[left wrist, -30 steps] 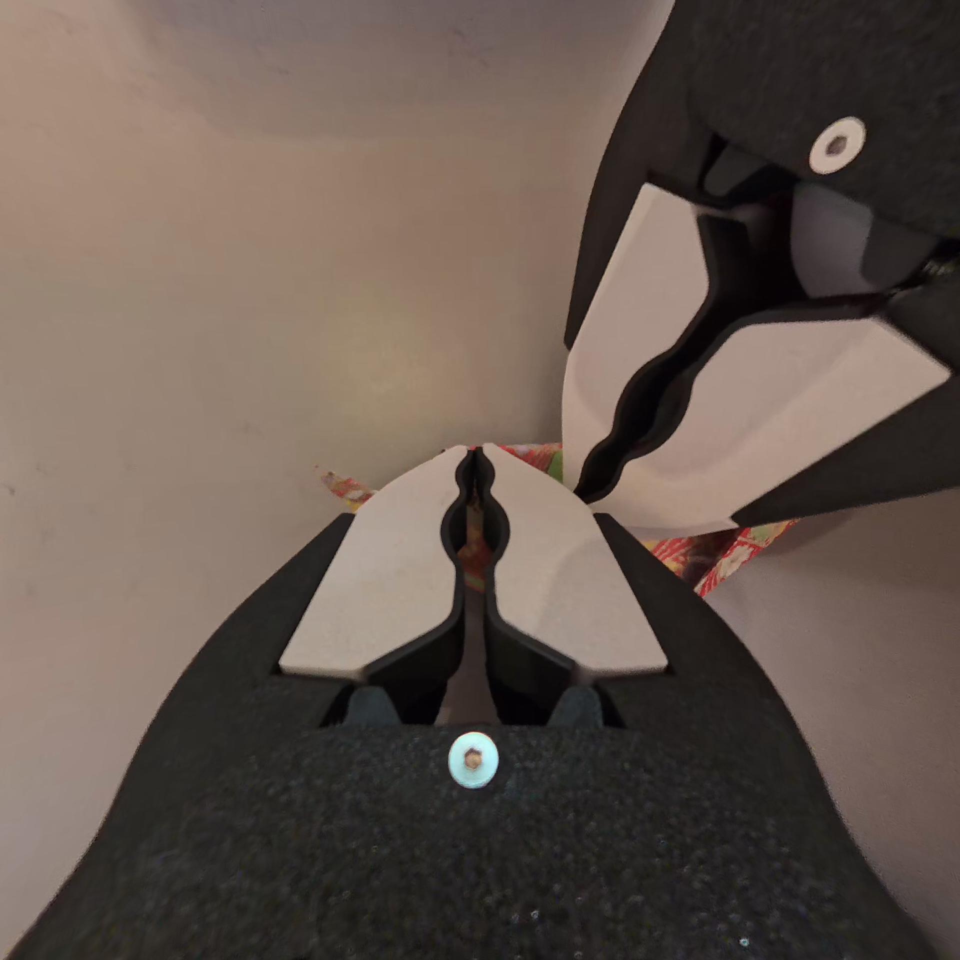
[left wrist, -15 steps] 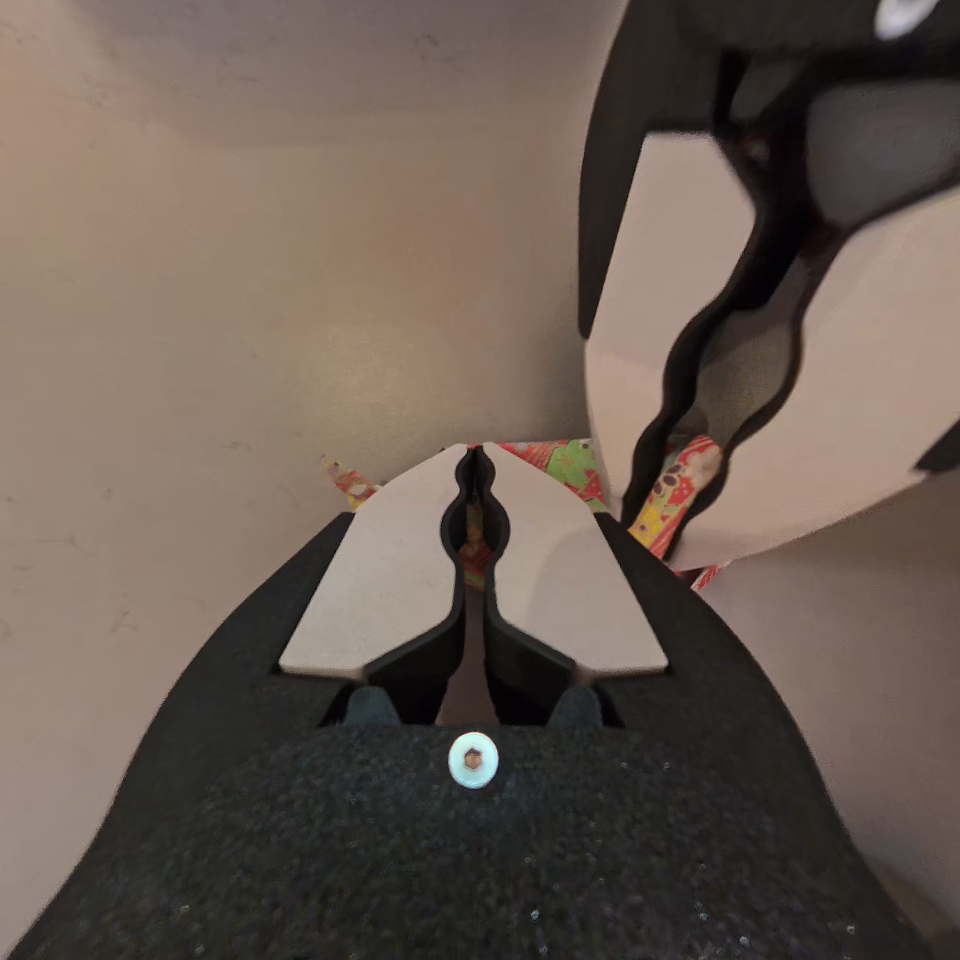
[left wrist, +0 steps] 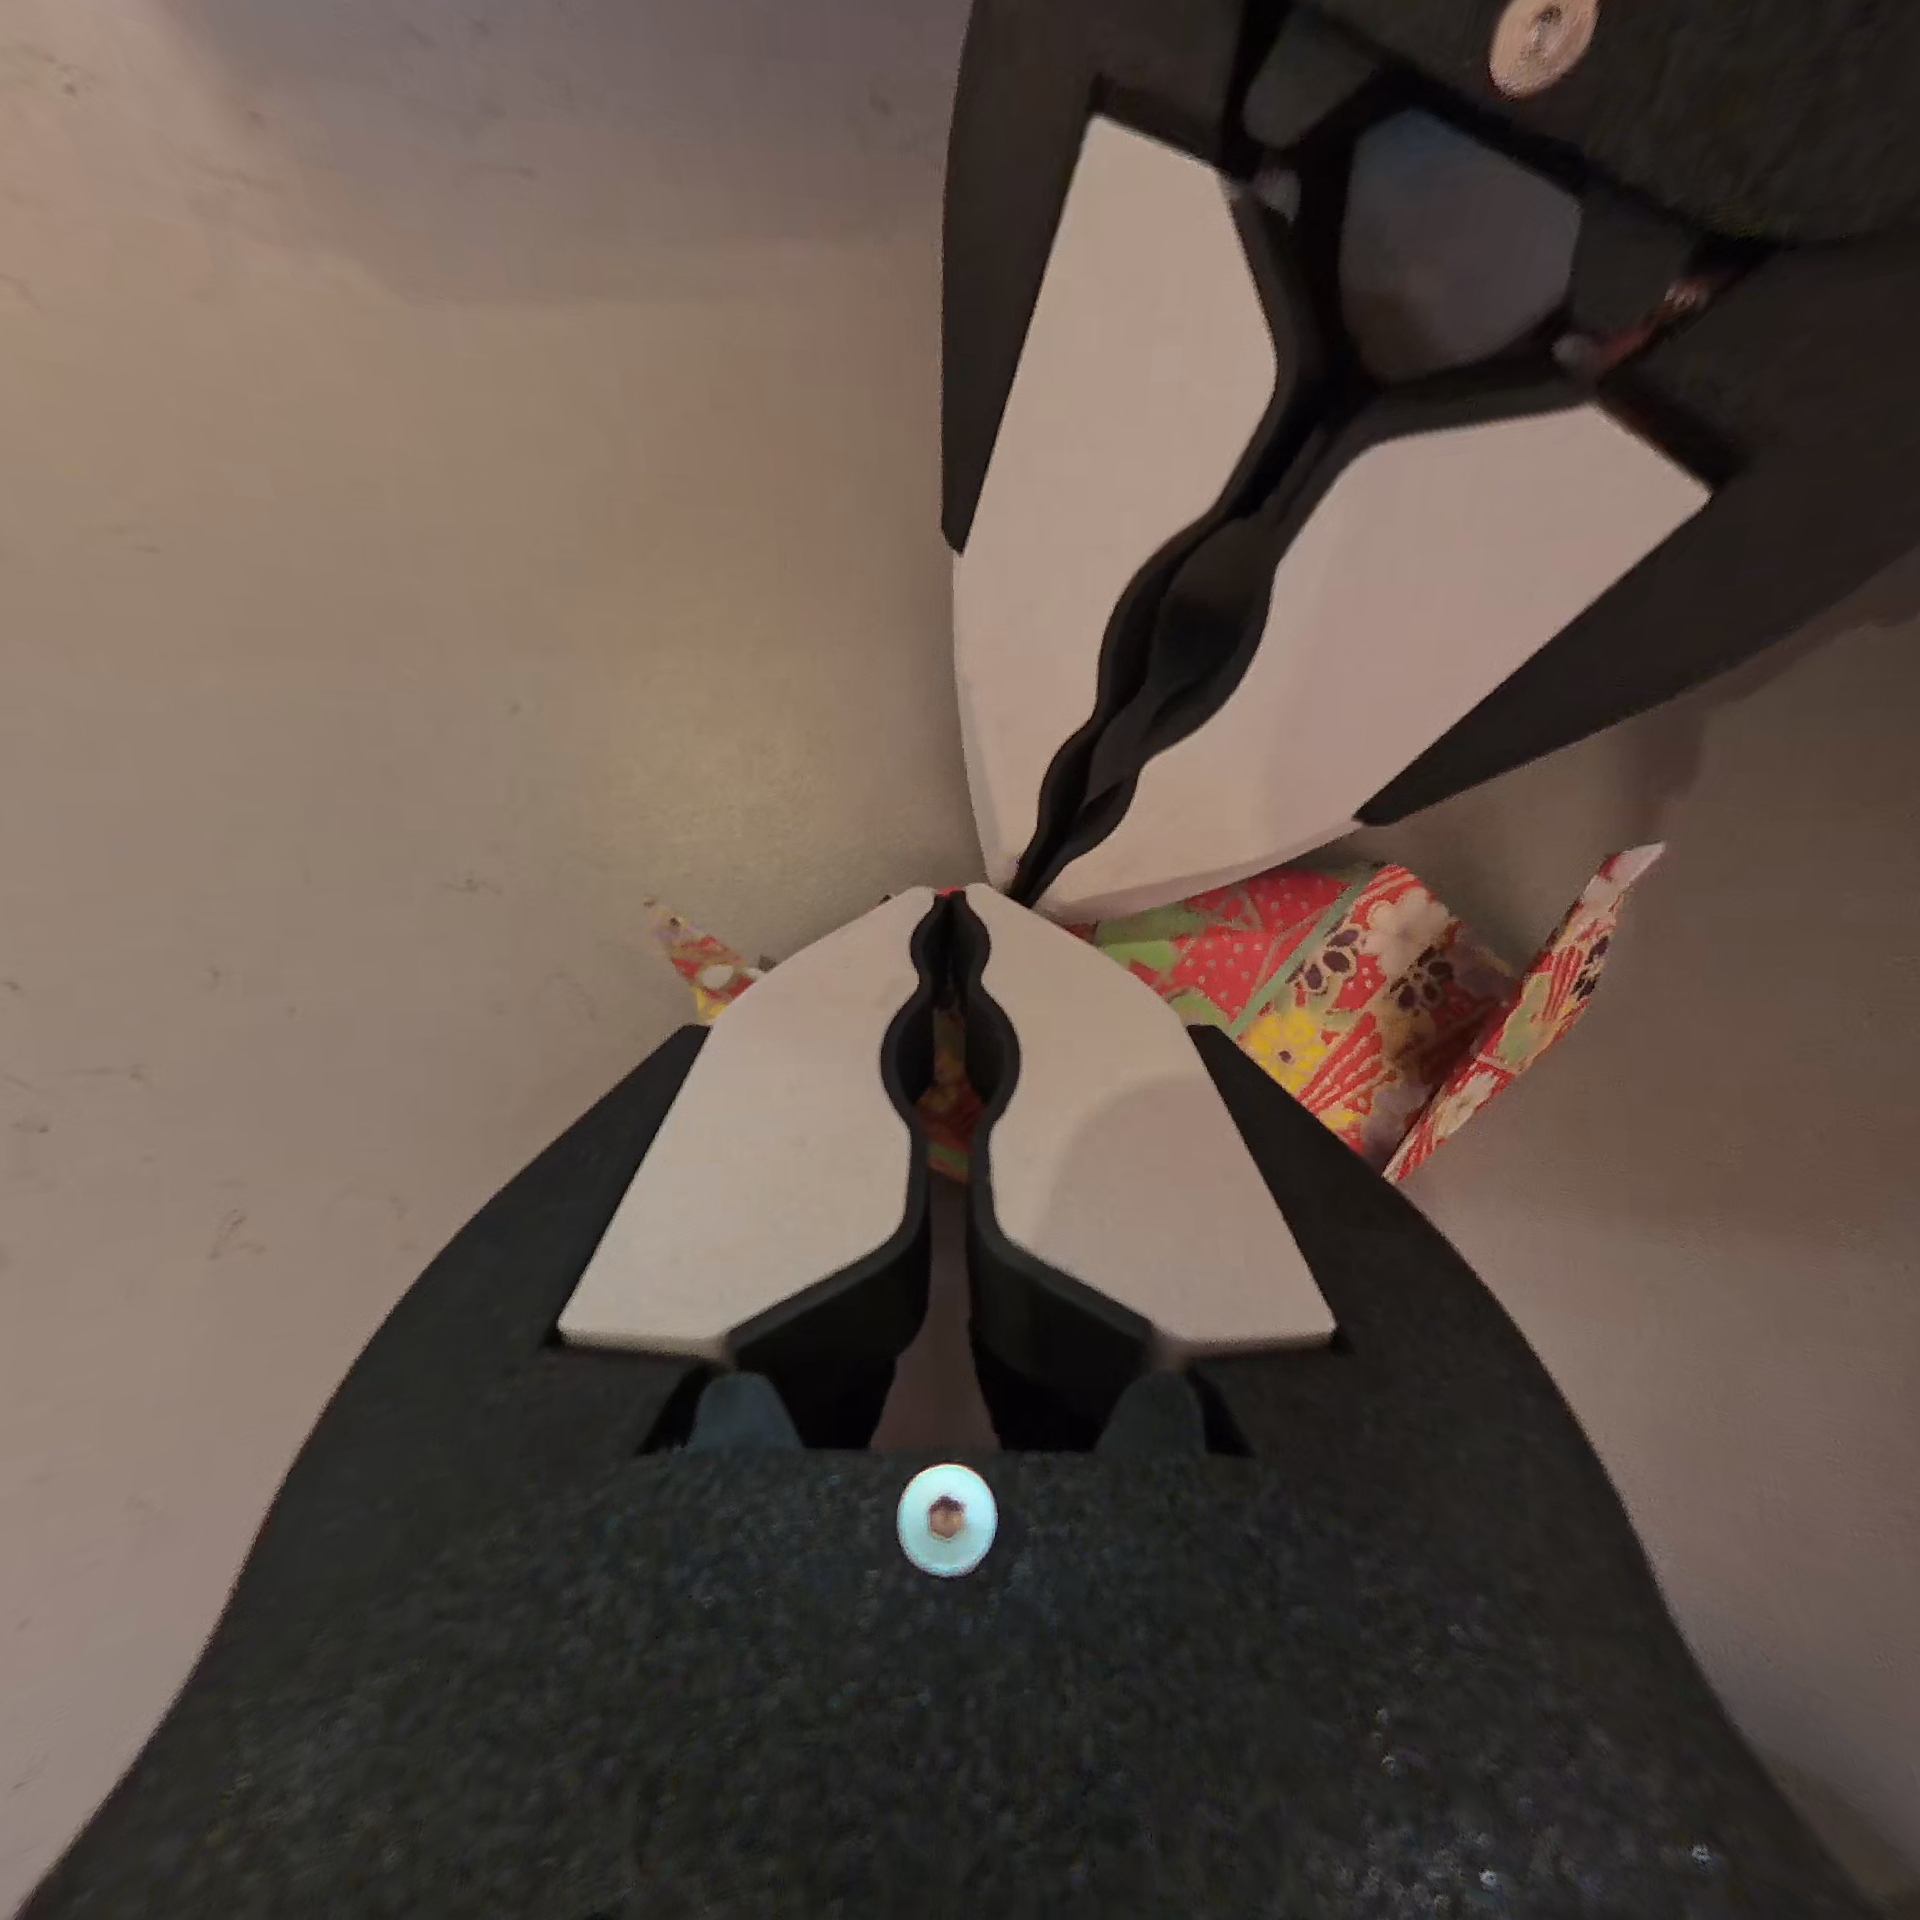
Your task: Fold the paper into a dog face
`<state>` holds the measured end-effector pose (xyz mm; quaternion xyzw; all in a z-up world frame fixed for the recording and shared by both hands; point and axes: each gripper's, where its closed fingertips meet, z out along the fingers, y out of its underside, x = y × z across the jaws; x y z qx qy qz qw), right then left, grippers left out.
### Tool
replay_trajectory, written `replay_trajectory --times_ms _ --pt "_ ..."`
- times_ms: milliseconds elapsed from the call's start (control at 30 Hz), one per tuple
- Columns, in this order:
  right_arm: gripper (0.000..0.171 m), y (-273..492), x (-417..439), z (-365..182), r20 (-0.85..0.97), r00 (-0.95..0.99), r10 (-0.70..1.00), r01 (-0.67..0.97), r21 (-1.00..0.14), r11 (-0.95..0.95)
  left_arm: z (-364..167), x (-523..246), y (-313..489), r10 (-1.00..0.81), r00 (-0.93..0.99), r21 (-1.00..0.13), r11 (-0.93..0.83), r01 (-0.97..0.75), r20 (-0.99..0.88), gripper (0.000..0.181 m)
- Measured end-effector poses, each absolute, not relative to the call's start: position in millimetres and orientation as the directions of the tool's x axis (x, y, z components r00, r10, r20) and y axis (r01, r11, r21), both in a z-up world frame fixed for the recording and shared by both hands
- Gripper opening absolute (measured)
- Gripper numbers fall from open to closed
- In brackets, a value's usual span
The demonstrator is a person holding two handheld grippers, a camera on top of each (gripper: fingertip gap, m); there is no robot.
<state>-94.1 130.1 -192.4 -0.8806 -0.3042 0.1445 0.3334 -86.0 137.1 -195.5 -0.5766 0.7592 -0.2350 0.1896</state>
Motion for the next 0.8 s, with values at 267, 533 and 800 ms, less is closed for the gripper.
replay_trajectory --times_ms 267,533,800 --pt "0.0 128.7 -93.7 -195.3 0.001 0.789 0.615 0.458 -0.668 -0.586 -195.6 -85.9 137.1 -0.964 -0.264 -0.575 0.231 -0.784 -0.027 0.0" --pt "0.001 124.5 -94.2 -195.3 -0.026 0.813 0.581 0.417 -0.671 -0.613 -195.9 -85.9 137.3 -0.962 -0.266 -0.561 0.248 -0.79 -0.051 0.0" --pt "0.001 117.0 -95.6 -195.3 -0.071 0.846 0.529 0.356 -0.664 -0.658 -195.9 -85.9 137.3 -0.963 -0.263 -0.561 0.246 -0.79 -0.051 0.0"
